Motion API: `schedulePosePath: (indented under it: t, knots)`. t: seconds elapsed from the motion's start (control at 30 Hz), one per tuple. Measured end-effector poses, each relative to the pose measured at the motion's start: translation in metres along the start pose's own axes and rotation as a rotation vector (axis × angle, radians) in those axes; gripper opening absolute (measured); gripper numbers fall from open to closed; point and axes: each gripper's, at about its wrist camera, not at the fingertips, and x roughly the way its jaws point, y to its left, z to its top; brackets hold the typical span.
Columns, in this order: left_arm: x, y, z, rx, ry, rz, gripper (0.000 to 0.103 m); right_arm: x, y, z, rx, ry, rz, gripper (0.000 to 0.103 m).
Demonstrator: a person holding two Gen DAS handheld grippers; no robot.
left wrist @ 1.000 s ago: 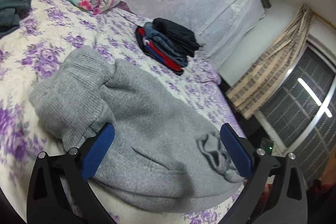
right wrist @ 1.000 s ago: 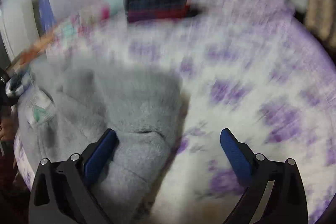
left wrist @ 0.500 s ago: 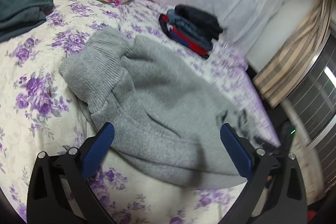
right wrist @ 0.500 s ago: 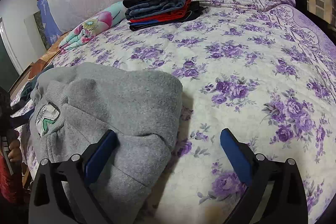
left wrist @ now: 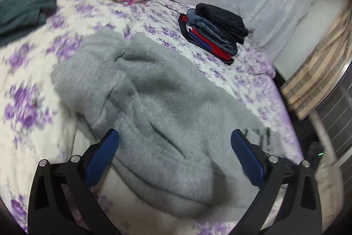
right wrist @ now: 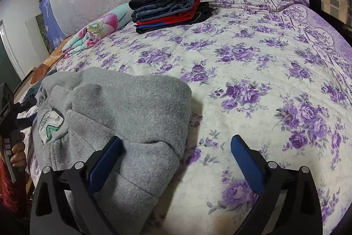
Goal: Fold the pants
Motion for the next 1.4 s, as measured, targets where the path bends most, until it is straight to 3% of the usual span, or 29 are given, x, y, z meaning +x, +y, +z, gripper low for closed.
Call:
schedulePosePath:
  t: [0.1, 0.23, 0.33, 0.5, 0.73, 0.83, 0.87, 1.0, 1.13, 1.27, 1.4]
  knots:
    - [-0.016, 0.027, 0.002, -0.167, 0.024, -0.116, 0.098, -0.003, -0.001, 0.0, 0.005, -0.017, 0.002, 0.1]
    - [-0.032, 0.051, -0.002, -0.332, 0.042, -0.183, 0.098, -0.007, -0.001, -0.001, 0.004, -0.037, 0.006, 0.1]
    - [-0.031, 0.046, -0.004, -0.319, 0.048, -0.157, 0.098, -0.009, -0.001, -0.002, 0.003, -0.05, 0.015, 0.1]
    - [0.008, 0.025, 0.007, -0.206, 0.11, -0.019, 0.098, -0.017, -0.004, -0.004, 0.018, -0.101, 0.026, 0.1]
    - [0.023, 0.017, 0.017, -0.165, 0.009, 0.009, 0.096, -0.019, -0.006, -0.005, 0.034, -0.119, 0.006, 0.1]
    - [0.013, 0.005, 0.012, -0.074, -0.053, 0.143, 0.053, -0.008, 0.0, -0.004, 0.007, -0.043, -0.036, 0.1]
    - [0.009, -0.002, 0.012, -0.034, -0.071, 0.175, 0.047, -0.003, 0.004, -0.004, -0.011, -0.016, -0.052, 0.1]
    - [-0.011, -0.031, 0.014, 0.077, -0.137, 0.23, 0.037, 0.0, 0.017, -0.005, -0.08, -0.01, -0.121, 0.1]
    - [-0.035, -0.081, 0.01, 0.232, -0.256, 0.265, 0.031, -0.018, 0.003, -0.009, -0.012, -0.106, -0.062, 0.099]
    - [-0.041, -0.165, -0.011, 0.527, -0.36, 0.295, 0.026, -0.045, -0.027, -0.018, 0.151, -0.261, 0.013, 0.099]
    - [-0.02, -0.235, -0.043, 0.768, -0.355, 0.238, 0.023, -0.071, -0.057, -0.033, 0.297, -0.367, 0.022, 0.1]
